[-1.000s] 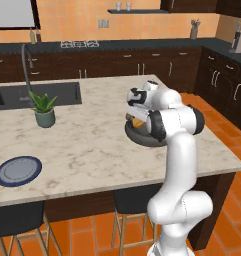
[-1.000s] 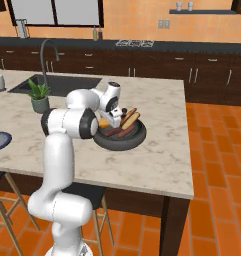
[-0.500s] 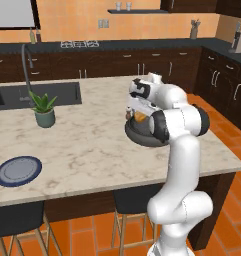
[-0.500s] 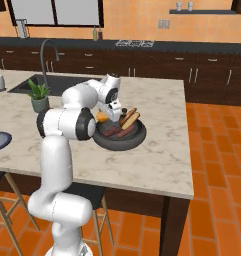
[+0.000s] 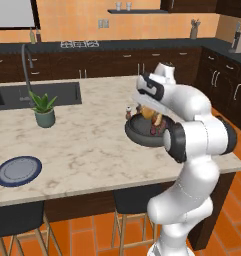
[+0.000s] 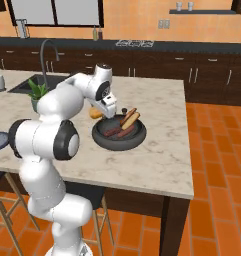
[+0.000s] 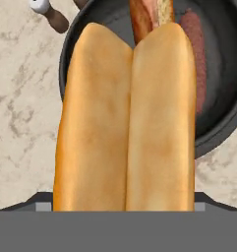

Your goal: Place one bun and one sausage from the bowl on each plate.

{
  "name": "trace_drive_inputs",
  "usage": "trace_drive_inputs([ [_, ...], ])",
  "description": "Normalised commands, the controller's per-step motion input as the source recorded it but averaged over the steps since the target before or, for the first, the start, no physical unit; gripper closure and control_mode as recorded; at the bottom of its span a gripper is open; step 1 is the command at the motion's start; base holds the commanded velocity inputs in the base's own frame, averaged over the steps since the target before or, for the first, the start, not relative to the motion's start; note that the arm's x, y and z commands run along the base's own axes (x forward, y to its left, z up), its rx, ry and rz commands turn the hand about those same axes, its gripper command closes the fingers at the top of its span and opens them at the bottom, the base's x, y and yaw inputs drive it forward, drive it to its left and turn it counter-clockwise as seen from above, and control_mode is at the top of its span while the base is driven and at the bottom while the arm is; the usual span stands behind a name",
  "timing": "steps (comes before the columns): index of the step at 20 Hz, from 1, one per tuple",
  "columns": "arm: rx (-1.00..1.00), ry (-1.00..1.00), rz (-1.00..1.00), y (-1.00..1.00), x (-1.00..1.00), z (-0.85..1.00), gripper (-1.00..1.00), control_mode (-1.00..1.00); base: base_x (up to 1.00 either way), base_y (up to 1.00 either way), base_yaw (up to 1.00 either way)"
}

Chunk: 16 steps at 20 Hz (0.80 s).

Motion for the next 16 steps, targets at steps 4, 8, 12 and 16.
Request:
trace_drive_inputs([
  [4,-0.08,-0.16,0.10,0.08,-1.00,0.04,1.00,-1.00,0.00,0.00,0.00],
  [8,-0.01,-0.02,0.03,0.12,-0.25,0.04,1.00,1.00,-0.75,0.60,0.11],
  [12,0.00,0.00,0.00,0.00,0.00,0.00,1.00,1.00,-1.00,1.00,0.19],
  [16,0.00,0.00,0.00,0.00,0.00,0.00,1.00,1.00,-0.95,1.00,0.21],
])
